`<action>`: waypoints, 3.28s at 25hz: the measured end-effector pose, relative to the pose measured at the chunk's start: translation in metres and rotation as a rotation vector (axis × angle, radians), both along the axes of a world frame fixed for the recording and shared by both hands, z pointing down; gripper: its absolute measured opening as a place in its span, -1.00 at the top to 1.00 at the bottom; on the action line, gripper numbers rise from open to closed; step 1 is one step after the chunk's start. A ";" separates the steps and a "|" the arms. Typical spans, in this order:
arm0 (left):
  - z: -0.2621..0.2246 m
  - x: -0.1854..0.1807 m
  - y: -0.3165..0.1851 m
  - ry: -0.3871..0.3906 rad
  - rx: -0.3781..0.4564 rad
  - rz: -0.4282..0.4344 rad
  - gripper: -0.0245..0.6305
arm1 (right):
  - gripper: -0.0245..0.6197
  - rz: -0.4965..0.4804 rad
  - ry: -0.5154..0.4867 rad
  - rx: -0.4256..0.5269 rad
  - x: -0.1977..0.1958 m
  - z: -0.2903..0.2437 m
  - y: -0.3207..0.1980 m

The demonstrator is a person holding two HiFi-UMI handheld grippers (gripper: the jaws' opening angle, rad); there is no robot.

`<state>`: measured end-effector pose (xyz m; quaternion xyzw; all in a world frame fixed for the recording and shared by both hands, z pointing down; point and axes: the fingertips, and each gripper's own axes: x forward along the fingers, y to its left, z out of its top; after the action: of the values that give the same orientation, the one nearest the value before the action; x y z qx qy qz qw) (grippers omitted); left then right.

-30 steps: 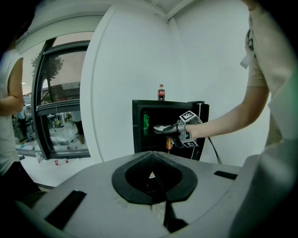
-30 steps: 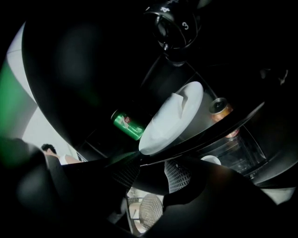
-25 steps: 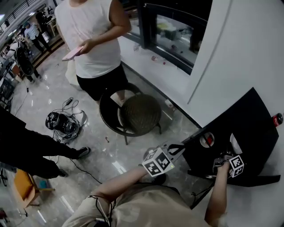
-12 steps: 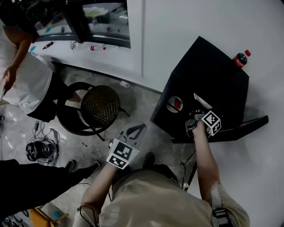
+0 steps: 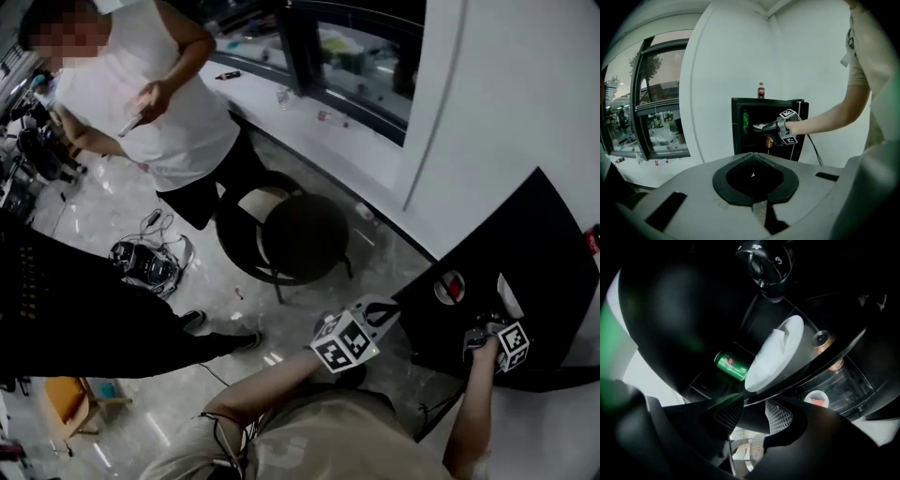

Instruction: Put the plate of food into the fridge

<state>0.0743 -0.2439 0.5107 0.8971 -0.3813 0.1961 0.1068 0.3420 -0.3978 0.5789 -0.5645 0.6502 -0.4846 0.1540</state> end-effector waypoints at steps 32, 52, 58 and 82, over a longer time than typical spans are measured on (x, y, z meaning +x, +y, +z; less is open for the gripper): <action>-0.008 -0.034 0.010 0.010 0.039 -0.044 0.90 | 0.80 -0.185 0.123 0.050 -0.053 -0.008 0.011; -0.019 -0.042 0.021 0.049 0.062 -0.091 0.90 | 0.82 -0.487 0.419 0.258 -0.155 -0.057 0.081; -0.028 -0.057 0.014 0.082 0.080 -0.162 0.90 | 0.82 -0.546 0.585 0.416 -0.189 -0.093 0.082; -0.059 -0.111 0.068 0.207 0.172 -0.217 0.90 | 0.82 -0.623 0.921 0.675 -0.278 -0.149 0.170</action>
<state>-0.0367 -0.1755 0.4518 0.8719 -0.4783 0.0565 0.0891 0.0637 -0.2281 0.4301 -0.4202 0.8994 0.0160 -0.1192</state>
